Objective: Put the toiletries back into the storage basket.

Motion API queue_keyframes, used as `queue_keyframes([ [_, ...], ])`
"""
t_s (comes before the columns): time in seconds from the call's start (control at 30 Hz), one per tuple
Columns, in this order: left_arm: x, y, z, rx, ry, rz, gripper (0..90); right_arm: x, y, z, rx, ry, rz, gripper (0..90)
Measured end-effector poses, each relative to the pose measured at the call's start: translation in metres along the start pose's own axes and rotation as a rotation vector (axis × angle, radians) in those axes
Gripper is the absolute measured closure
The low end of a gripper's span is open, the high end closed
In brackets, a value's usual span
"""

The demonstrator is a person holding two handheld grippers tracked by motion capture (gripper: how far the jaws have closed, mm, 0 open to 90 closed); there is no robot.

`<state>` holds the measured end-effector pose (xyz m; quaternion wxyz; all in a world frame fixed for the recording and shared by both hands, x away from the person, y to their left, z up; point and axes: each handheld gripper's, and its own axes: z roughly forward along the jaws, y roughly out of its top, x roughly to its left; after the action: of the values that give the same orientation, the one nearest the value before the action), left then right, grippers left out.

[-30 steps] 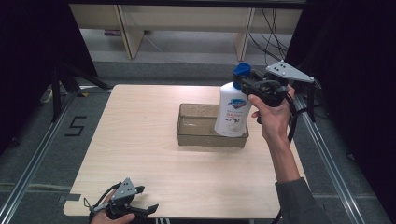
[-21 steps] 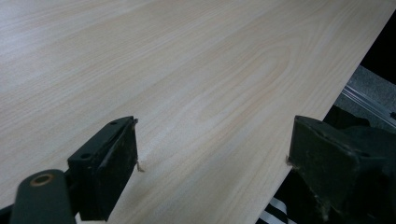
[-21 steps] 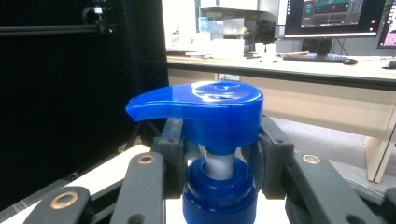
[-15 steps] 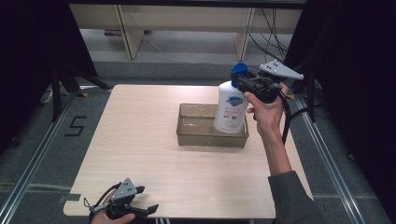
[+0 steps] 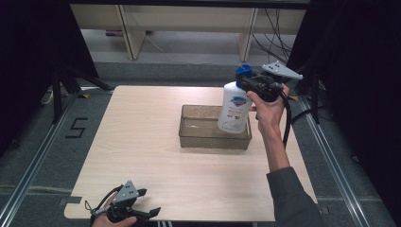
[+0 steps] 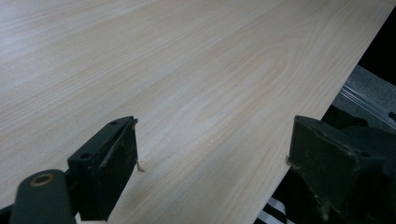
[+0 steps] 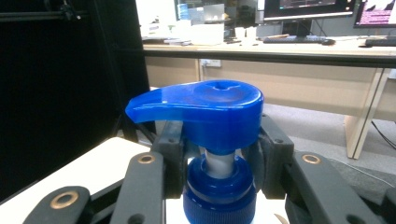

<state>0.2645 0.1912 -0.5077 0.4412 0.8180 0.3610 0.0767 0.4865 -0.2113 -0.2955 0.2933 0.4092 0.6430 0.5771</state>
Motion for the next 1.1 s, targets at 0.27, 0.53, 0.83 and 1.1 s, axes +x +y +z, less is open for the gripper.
queue_keyframes([
  [0.27, 0.000, 0.000, 0.000, -0.002, -0.002, 0.002, 15.2, -0.010, -0.004, 0.010, 0.008, -0.024, -0.008, 61.8],
  [0.53, 0.001, 0.000, -0.001, 0.015, 0.002, 0.018, 15.3, -0.020, -0.011, 0.021, 0.016, -0.022, -0.014, 61.8],
  [0.83, -0.001, 0.000, -0.001, -0.001, -0.007, 0.003, 15.3, -0.026, -0.020, 0.035, 0.031, -0.028, 0.009, 61.8],
  [1.1, -0.001, 0.000, -0.001, -0.006, -0.003, 0.004, 15.3, -0.027, -0.024, 0.040, 0.033, -0.030, 0.009, 61.8],
])
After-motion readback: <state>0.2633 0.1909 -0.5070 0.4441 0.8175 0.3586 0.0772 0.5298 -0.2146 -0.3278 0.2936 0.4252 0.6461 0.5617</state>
